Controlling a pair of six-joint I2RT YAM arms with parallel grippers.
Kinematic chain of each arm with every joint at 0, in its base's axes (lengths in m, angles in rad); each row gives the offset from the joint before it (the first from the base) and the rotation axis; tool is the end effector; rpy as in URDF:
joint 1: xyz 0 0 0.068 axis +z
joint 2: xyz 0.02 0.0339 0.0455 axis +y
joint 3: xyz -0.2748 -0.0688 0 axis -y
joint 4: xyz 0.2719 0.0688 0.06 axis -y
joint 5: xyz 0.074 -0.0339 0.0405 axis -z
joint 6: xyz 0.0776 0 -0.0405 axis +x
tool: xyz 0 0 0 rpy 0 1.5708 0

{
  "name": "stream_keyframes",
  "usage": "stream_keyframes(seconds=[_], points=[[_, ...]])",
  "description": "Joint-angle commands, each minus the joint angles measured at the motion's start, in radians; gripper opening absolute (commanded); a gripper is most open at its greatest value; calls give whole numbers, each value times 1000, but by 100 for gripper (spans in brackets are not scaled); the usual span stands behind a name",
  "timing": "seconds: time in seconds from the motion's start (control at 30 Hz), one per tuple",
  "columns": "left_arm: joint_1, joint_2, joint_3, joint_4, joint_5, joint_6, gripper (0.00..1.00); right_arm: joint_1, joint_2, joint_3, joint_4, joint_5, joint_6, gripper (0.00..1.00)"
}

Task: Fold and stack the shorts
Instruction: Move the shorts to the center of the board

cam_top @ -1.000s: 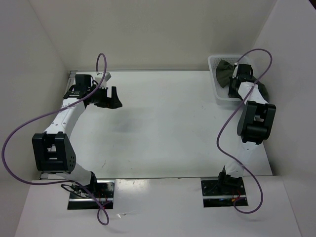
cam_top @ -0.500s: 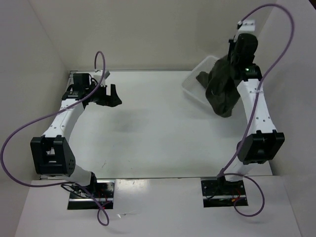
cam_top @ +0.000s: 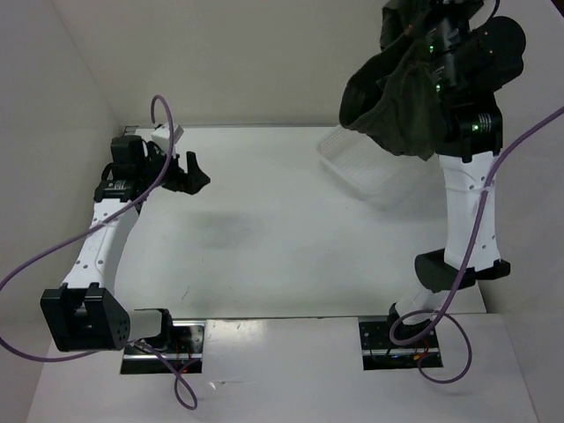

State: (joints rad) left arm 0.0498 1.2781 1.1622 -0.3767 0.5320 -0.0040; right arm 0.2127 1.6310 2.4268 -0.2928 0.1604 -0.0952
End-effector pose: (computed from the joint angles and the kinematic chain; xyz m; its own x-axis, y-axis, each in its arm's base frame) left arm 0.3434 -0.0223 0.3381 -0.4739 -0.0271 -0.8801 0.4016 0.8829 -0.2434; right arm 0.3114 0.0546 0.6966 0.4759 0.0068 -0.8795 -0.0265 0.9996 -0.0066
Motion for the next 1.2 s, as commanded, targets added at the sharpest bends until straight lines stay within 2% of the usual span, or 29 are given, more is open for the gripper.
stream_keyframes(seconds=[0.0,0.1,0.23,0.33,0.4,0.5,0.6,0.63,0.7,0.73,0.8,0.83,0.9,0.93,0.97,1.0,1.03,1.07,1.13,1.17], points=[[53,-42,-21,42,29,4,99,63,93,150,-17,-200,75,0],[88,-82,-30,51,29,4,99,178,208,313,-6,-234,86,0],[195,-149,-52,70,29,4,99,357,364,538,23,-328,112,0],[260,-204,-90,70,29,4,99,448,417,618,-23,-370,113,0],[285,-229,-114,70,19,4,99,448,417,618,-77,-423,138,0],[324,-257,-128,70,-1,4,99,448,417,585,-194,-372,112,0],[357,-281,-137,70,-29,4,99,448,373,459,-279,-377,74,0],[357,-281,-147,70,-29,4,99,448,351,340,-311,-399,63,0],[366,-281,-157,70,-59,4,99,448,299,218,-351,-494,14,0],[366,-290,-157,70,-70,4,99,448,279,81,-379,-519,3,0],[366,-301,-179,56,-89,4,99,448,206,-73,-390,-568,-44,0],[366,-316,-179,56,-89,4,99,448,175,-248,-390,-581,-58,2],[366,-335,-202,22,-110,4,99,458,107,-436,-356,-581,-99,2],[366,-354,-211,12,-122,4,99,458,37,-619,-338,-556,-144,8],[366,-364,-226,-16,-122,4,99,467,8,-702,-306,-543,-156,16],[366,-382,-226,-28,-122,4,99,467,-17,-775,-305,-542,-166,34],[366,-382,-245,-39,-122,4,99,467,-60,-898,-305,-542,-202,58],[366,-397,-269,-48,-122,4,99,467,-80,-949,-292,-527,-202,76],[366,-407,-294,-48,-122,4,99,455,-106,-1047,-264,-496,-202,83],[366,-407,-305,-48,-122,4,99,445,-106,-1061,-247,-474,-189,83]])
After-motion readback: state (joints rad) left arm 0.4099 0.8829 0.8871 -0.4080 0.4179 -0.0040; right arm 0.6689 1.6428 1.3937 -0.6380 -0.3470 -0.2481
